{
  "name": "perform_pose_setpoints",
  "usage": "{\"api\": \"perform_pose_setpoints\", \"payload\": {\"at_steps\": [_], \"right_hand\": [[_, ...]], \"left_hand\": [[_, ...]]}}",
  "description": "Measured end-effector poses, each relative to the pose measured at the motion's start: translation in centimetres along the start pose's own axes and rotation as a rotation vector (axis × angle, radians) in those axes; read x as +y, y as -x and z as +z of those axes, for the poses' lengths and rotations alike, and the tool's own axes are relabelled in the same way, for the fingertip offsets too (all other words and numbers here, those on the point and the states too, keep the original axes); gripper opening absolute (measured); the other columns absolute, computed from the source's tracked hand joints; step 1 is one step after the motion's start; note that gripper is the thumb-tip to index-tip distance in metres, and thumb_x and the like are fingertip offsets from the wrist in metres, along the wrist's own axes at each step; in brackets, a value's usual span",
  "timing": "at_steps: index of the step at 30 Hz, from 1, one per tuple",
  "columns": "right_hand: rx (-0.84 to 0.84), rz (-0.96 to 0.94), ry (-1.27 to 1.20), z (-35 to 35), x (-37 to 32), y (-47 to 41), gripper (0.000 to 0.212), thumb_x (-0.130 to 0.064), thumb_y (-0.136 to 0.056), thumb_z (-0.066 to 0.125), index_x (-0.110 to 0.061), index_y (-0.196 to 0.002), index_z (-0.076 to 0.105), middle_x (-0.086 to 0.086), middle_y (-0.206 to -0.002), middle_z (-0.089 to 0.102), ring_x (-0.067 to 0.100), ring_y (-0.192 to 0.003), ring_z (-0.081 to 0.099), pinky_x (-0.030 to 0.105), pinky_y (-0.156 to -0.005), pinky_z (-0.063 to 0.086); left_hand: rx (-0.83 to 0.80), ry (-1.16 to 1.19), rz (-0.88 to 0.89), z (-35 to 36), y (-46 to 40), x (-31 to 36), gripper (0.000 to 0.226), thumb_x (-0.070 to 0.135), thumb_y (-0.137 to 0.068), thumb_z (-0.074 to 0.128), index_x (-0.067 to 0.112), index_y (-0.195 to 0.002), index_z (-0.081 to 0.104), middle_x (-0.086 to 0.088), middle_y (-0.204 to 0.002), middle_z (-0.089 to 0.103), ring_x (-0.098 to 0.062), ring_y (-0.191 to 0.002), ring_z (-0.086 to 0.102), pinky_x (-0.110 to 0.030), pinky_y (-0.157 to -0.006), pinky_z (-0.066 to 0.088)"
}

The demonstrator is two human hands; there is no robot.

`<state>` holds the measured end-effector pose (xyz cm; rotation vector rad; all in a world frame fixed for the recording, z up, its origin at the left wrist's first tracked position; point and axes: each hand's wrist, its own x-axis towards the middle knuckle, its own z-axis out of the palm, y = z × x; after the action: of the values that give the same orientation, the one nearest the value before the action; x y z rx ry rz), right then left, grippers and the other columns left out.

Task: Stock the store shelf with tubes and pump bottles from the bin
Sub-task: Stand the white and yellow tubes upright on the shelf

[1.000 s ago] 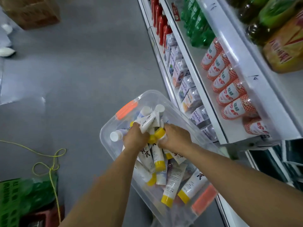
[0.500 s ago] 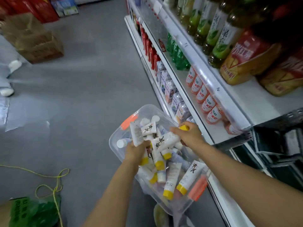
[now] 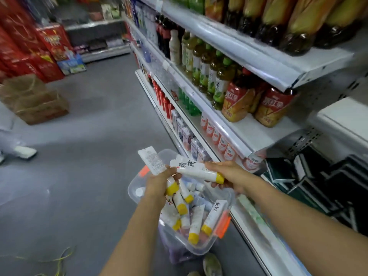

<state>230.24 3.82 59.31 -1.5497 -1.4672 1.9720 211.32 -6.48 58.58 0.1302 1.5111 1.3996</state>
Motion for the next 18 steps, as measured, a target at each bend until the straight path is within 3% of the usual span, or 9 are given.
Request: {"api": "perform_pose_setpoints", "payload": {"at_steps": [4, 7, 11, 13, 15, 18], "right_hand": [[-0.105, 0.006, 0.057, -1.3, -0.8, 2.9, 0.038, -0.041, -0.089, 0.064, -0.008, -0.109, 0.065, 0.017, -0.087, 0.074, 0.017, -0.057, 0.063, 0.022, -0.046, 0.046], [-0.133, 0.014, 0.080, -2.5, -1.0, 4.9, 0.036, -0.041, -0.091, 0.062, -0.009, -0.107, 0.063, 0.016, -0.080, 0.072, 0.019, -0.055, 0.060, 0.024, -0.047, 0.044], [-0.125, -0.030, 0.065, -4.5, -1.3, 7.8, 0.043, -0.039, -0.083, 0.071, -0.004, -0.109, 0.065, 0.024, -0.090, 0.071, 0.036, -0.083, 0.063, 0.048, -0.077, 0.048], [-0.102, -0.058, 0.051, -5.8, -1.5, 9.4, 0.031, -0.029, -0.086, 0.070, -0.004, -0.105, 0.067, 0.023, -0.093, 0.072, 0.031, -0.079, 0.068, 0.048, -0.084, 0.052], [-0.084, -0.082, 0.018, -7.1, -1.8, 11.1, 0.024, -0.024, -0.087, 0.067, -0.005, -0.102, 0.067, 0.017, -0.084, 0.073, 0.024, -0.067, 0.069, 0.037, -0.073, 0.056], [-0.040, -0.122, -0.038, -9.5, -1.7, 13.4, 0.037, -0.029, -0.081, 0.071, -0.003, -0.107, 0.067, 0.017, -0.081, 0.071, 0.023, -0.064, 0.067, 0.030, -0.059, 0.055]], "left_hand": [[-0.034, 0.031, 0.012, 2.2, 1.7, 1.1, 0.010, -0.004, -0.084, 0.066, 0.006, -0.083, 0.062, -0.007, -0.058, 0.068, -0.015, -0.049, 0.065, -0.024, -0.049, 0.053], [-0.086, 0.014, 0.017, 3.8, 3.0, 1.6, 0.010, -0.004, -0.084, 0.066, 0.004, -0.079, 0.062, -0.009, -0.060, 0.069, -0.016, -0.050, 0.067, -0.022, -0.047, 0.054], [-0.166, -0.037, 0.041, 5.9, 5.0, 1.7, 0.008, -0.002, -0.083, 0.067, 0.000, -0.089, 0.064, -0.013, -0.066, 0.071, -0.018, -0.054, 0.069, -0.025, -0.049, 0.056], [-0.221, -0.047, 0.039, 7.2, 6.1, 1.8, 0.008, -0.003, -0.084, 0.066, -0.002, -0.092, 0.063, -0.015, -0.066, 0.070, -0.018, -0.052, 0.068, -0.025, -0.047, 0.054], [-0.270, -0.068, 0.044, 8.6, 7.1, 2.2, 0.006, -0.002, -0.085, 0.064, -0.003, -0.091, 0.063, -0.017, -0.065, 0.069, -0.020, -0.048, 0.066, -0.025, -0.045, 0.053], [-0.386, -0.089, 0.036, 11.2, 8.8, 2.8, 0.012, 0.002, -0.087, 0.062, -0.005, -0.096, 0.061, -0.017, -0.063, 0.067, -0.021, -0.044, 0.063, -0.025, -0.044, 0.052]]}}
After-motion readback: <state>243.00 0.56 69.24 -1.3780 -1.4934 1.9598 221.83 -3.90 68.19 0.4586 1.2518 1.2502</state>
